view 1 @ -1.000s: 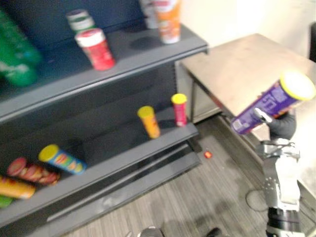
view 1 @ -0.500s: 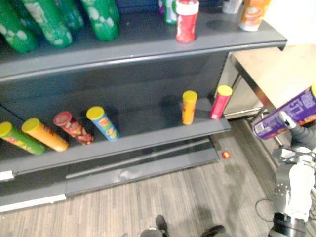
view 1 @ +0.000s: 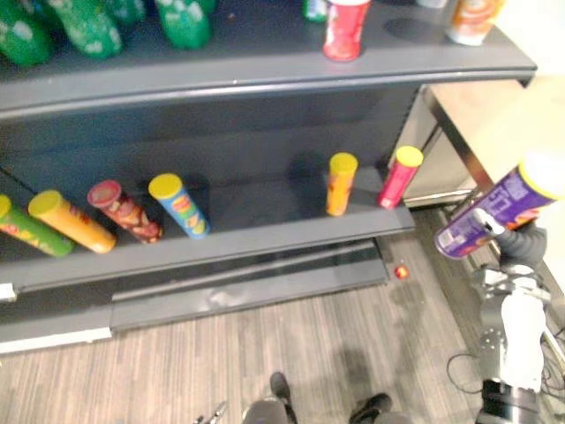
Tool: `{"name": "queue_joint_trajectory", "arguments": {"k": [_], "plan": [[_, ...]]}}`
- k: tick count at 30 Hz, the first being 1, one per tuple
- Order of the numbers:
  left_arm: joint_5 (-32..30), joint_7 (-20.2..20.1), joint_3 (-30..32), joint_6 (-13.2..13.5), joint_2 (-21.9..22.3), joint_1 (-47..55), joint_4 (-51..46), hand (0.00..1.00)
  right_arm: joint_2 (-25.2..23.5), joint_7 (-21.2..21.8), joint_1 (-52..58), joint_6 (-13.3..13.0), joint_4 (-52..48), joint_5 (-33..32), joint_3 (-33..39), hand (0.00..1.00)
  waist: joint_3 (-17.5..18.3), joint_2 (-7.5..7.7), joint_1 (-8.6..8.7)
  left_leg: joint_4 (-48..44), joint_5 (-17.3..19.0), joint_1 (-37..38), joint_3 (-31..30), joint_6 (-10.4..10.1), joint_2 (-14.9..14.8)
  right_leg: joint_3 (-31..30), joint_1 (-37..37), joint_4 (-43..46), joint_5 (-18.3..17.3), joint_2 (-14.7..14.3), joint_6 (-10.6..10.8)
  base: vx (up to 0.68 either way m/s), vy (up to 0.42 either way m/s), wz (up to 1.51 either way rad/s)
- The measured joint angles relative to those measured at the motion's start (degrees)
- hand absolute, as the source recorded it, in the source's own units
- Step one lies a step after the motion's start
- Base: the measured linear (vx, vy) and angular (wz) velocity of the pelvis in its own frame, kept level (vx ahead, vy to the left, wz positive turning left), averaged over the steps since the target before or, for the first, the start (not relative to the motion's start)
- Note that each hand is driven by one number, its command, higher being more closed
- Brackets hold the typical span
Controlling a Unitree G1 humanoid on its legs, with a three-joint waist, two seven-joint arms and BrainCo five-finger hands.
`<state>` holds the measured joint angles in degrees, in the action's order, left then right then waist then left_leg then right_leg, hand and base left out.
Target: Put the gum and the chips on the shelf.
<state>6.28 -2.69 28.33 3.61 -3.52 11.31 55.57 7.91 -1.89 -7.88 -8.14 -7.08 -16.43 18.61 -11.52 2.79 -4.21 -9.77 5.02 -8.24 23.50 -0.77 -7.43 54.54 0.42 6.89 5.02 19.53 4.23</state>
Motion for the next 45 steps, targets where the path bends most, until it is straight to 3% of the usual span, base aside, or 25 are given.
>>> {"name": "queue_joint_trajectory", "arguments": {"k": [2, 4, 5, 6, 7, 9, 10, 12, 15, 17, 23, 29, 35, 45], "plan": [[0.33, -0.04, -0.40, 0.10, 0.00, 0.01, -0.52, 0.00, 0.04, 0.06, -0.67, 0.00, 0.11, 0.01, -1.34, 1.00, -0.33, -0.21, -1.04, -4.14, 2.62, -1.68, -1.38, 0.33, -0.57, 0.05, 0.97, 1.04, 0.08, 0.29, 0.09, 0.01, 0.112, 0.33], [0.33, -0.07, -1.42, 0.13, -0.02, 0.11, -0.76, 0.00, 0.03, 0.37, -0.70, 0.01, 0.10, 0.10, -1.72, 1.00, -0.63, -0.64, -1.00, -5.56, 4.45, -1.81, -4.50, 0.82, 0.05, -1.73, 1.85, 6.10, 0.13, 2.62, -0.01, 0.03, 0.157, 0.78], [0.33, -0.05, -2.52, 0.17, -0.01, 0.22, -0.90, 0.00, 0.37, 0.55, -0.52, 0.02, 0.10, 0.11, -1.59, 1.00, -0.91, -1.31, -0.65, -5.61, 5.03, -1.33, -7.12, 1.86, 1.18, -8.46, 0.47, 12.39, 1.91, 4.60, -2.76, 0.08, 0.243, 0.98], [0.31, 0.07, -5.50, 0.38, -0.54, 0.39, -0.89, 0.00, 0.71, 1.29, -0.17, -0.07, -0.01, 0.18, -1.51, 1.00, -1.36, -2.58, -0.43, -5.47, 4.65, -0.68, -10.19, 1.96, 1.32, -22.10, -4.94, 18.91, 0.11, 4.03, -5.04, 0.10, 0.245, 1.12], [0.29, 0.08, -7.15, 0.58, -1.11, 0.31, -0.85, 0.00, 0.63, 1.86, 0.50, -0.05, -0.22, 0.20, -1.61, 1.00, -1.63, -2.94, -0.35, -4.90, 4.48, -0.63, -12.44, 2.24, 1.33, -32.24, -7.12, 18.98, -4.80, 0.39, -1.63, 0.07, 0.149, 0.95], [0.31, 0.08, -7.69, 1.09, -1.97, 0.14, -0.87, 0.00, 0.15, 2.43, 1.87, -0.05, -1.32, 0.20, -1.76, 1.00, -1.48, -1.76, 0.14, -2.54, 3.27, 0.13, -16.13, 3.26, 4.07, -41.67, -8.87, 16.03, -7.71, -3.67, -0.20, 0.11, 0.056, 1.36], [0.32, 0.08, -7.81, 1.18, -2.29, 0.14, -0.78, 0.00, 0.06, 2.59, 2.10, -0.06, -2.02, 0.19, -1.86, 1.00, -1.47, -1.21, 0.87, -1.46, 2.54, 1.10, -19.54, 3.54, 6.80, -44.24, -9.30, 13.50, -8.41, -4.91, -0.10, 0.14, 0.042, 1.58], [0.32, 0.05, -8.53, 1.26, -2.36, 0.03, -0.78, 0.00, 0.08, 2.76, 2.96, -0.07, -3.03, 0.18, -1.95, 1.00, -1.24, -0.86, 1.69, -1.23, 2.30, 1.64, -22.99, 3.63, 8.81, -46.65, -9.56, 12.07, -8.49, -6.75, -0.22, 0.13, -0.005, 1.35], [0.32, 0.09, -8.84, 1.23, -2.97, 0.09, -0.63, 0.00, -0.04, 3.86, 5.05, -0.06, -5.15, 0.15, -3.79, 1.00, -0.98, -0.48, 1.70, -2.14, 2.39, 1.48, -27.74, 3.35, 11.54, -46.02, -9.68, 7.18, -6.84, -7.12, 1.23, 0.17, -0.094, 1.12], [0.35, 0.13, -8.70, 1.27, -2.77, 0.14, -0.39, 0.00, -0.20, 4.04, 5.02, -0.07, -5.77, 0.12, -5.58, 1.00, -0.82, -1.15, 1.43, -2.75, 2.59, 0.41, -28.65, 2.08, 10.91, -43.67, -7.53, 3.52, -7.07, -7.94, 1.72, 0.19, -0.159, 0.58], [0.34, 0.10, -8.17, 1.20, -0.87, -0.07, 1.28, 0.00, -4.67, 4.44, 9.22, -0.40, -8.01, 0.08, -5.66, 1.00, -0.07, -0.87, 2.26, 4.07, 0.10, 1.58, -28.85, -1.99, 7.88, -37.69, -3.67, -2.91, -7.07, -10.59, 1.62, 0.10, -0.158, 0.36], [-0.24, 0.73, -7.71, 1.17, -0.50, -0.31, 1.84, 0.00, -6.37, 3.66, 14.45, -0.54, -8.02, 2.10, -6.62, 1.00, 1.40, -0.86, 2.55, 11.10, -2.62, 5.27, -26.15, -1.88, 6.98, -36.77, -1.99, -4.72, -7.05, -10.82, 1.60, 0.04, -0.030, 0.02], [-0.88, 3.15, -7.72, 1.26, -0.76, -0.75, 2.76, 0.00, -6.42, 3.30, 15.47, -0.84, -7.04, 5.28, -13.53, 1.00, 3.71, -0.48, 2.86, 13.89, -2.89, 6.39, -23.61, -1.99, 7.12, -39.20, -3.34, -5.05, -7.04, -10.75, 1.61, 0.03, 0.018, -0.21], [-0.26, 6.92, -10.65, 2.61, -0.61, -5.00, 1.86, 0.00, -6.34, 0.35, 13.41, -1.11, -5.23, 9.69, -23.11, 1.00, 3.83, -0.74, 2.72, 14.45, -4.03, 5.34, -22.32, -1.94, 7.16, -39.31, -5.17, -4.92, -7.03, -10.68, 1.62, 0.03, 0.000, -0.01]]}}
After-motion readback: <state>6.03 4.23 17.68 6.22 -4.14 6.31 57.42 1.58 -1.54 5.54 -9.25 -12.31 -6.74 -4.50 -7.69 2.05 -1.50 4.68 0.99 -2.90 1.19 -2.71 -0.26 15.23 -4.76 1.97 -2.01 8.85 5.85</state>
